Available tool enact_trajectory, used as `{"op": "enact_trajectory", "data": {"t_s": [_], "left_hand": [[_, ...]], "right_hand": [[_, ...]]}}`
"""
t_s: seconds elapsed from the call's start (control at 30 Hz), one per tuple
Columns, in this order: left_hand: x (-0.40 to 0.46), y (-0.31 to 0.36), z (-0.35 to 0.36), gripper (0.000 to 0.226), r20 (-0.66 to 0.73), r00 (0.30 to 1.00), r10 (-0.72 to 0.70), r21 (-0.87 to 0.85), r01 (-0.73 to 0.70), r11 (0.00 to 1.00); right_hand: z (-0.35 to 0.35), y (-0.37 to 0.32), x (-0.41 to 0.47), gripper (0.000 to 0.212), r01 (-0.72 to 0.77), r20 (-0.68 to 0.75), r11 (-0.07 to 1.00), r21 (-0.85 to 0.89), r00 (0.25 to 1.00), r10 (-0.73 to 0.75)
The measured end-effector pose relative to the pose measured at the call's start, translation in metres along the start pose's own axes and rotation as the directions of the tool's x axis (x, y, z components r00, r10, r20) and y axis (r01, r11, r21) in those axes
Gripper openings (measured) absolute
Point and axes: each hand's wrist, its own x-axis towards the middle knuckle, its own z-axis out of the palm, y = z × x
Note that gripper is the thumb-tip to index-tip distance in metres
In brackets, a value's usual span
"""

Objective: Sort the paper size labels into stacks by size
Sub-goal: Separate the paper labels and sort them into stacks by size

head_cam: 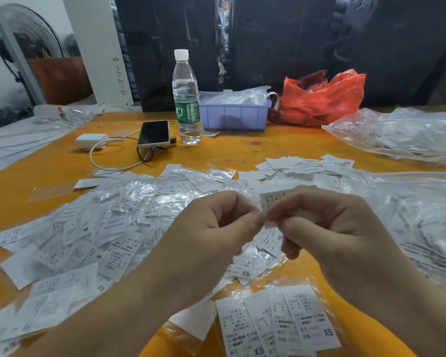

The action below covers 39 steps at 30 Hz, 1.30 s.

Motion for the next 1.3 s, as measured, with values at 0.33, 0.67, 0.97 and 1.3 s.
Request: {"op": "enact_trajectory", "data": {"t_s": [0.33, 0.67, 0.97, 1.3], "left_hand": [[0.000, 0.005, 0.000, 0.037, 0.007, 1.000, 0.012, 0.045, -0.013, 0.999], [0.000, 0.003, -0.003, 0.037, 0.004, 1.000, 0.008, 0.032, -0.008, 0.999], [0.000, 0.006, -0.006, 0.015, 0.008, 1.000, 0.015, 0.047, -0.016, 0.999], [-0.005, 0.003, 0.002, 0.009, -0.060, 0.991, 0.118, 0.313, -0.094, 0.945]], "right_hand": [[-0.002, 0.003, 0.001, 0.026, -0.002, 0.061, 0.999, 0.041, 0.998, -0.001], [-0.001, -0.002, -0.001, 0.015, 0.049, 0.004, 0.998, 0.025, 0.999, -0.050], [-0.001, -0.003, -0.002, 0.009, 0.031, 0.075, 0.989, -0.146, 0.997, -0.020], [-0.039, -0.013, 0.009, 0.084, 0.039, 0.424, 0.640, -0.768, 0.780, 0.461]]}}
